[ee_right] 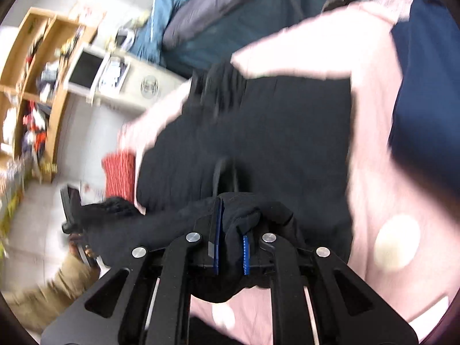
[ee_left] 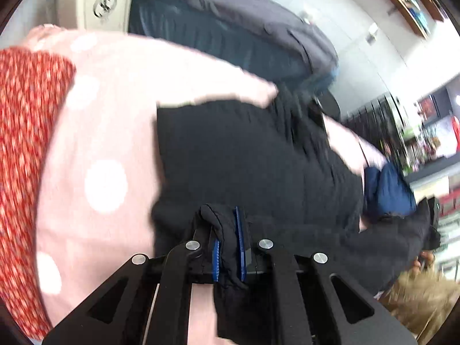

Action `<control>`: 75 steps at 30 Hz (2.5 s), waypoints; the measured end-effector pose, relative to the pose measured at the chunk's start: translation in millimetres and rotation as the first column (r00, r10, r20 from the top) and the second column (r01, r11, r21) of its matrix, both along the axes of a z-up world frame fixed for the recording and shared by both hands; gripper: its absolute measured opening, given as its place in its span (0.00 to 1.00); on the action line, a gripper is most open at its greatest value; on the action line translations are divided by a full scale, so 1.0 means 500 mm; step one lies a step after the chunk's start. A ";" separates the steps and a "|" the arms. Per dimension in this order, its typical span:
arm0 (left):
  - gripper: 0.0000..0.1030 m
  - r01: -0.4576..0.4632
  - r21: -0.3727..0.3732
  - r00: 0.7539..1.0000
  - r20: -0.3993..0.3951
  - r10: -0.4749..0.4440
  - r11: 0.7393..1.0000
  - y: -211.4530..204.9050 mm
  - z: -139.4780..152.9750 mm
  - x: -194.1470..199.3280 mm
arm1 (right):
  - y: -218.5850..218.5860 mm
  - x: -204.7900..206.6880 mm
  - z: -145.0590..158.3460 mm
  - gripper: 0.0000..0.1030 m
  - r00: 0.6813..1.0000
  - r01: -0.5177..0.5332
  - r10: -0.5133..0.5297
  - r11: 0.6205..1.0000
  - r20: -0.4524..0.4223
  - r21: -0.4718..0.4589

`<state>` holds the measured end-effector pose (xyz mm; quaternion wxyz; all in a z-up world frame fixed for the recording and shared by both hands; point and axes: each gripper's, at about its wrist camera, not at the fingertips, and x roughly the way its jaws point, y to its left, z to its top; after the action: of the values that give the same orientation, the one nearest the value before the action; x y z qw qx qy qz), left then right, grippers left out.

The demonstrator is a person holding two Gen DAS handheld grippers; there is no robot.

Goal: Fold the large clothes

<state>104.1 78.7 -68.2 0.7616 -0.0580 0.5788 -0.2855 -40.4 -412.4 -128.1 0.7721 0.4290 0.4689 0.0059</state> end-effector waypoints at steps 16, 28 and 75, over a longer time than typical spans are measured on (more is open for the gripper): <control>0.09 -0.068 0.113 0.997 -0.019 0.071 0.991 -0.193 -0.052 0.184 | -0.177 0.106 -0.079 0.11 0.974 0.216 -0.213 0.976 -0.078 0.032; 0.26 -0.357 -0.199 0.887 -0.378 0.264 0.913 -0.069 -0.118 0.258 | -0.203 0.165 -0.171 0.11 0.961 0.221 -0.210 0.974 -0.180 0.048; 0.91 0.114 0.366 0.978 0.122 -0.169 0.924 -0.367 -0.088 -0.161 | 0.159 0.174 -0.109 0.84 0.924 -0.291 0.126 0.844 -0.361 -0.450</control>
<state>23.4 -104.9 -112.1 0.7784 0.1449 0.5644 -0.2335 46.6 -333.1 -182.4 0.7650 0.1574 0.6167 -0.0988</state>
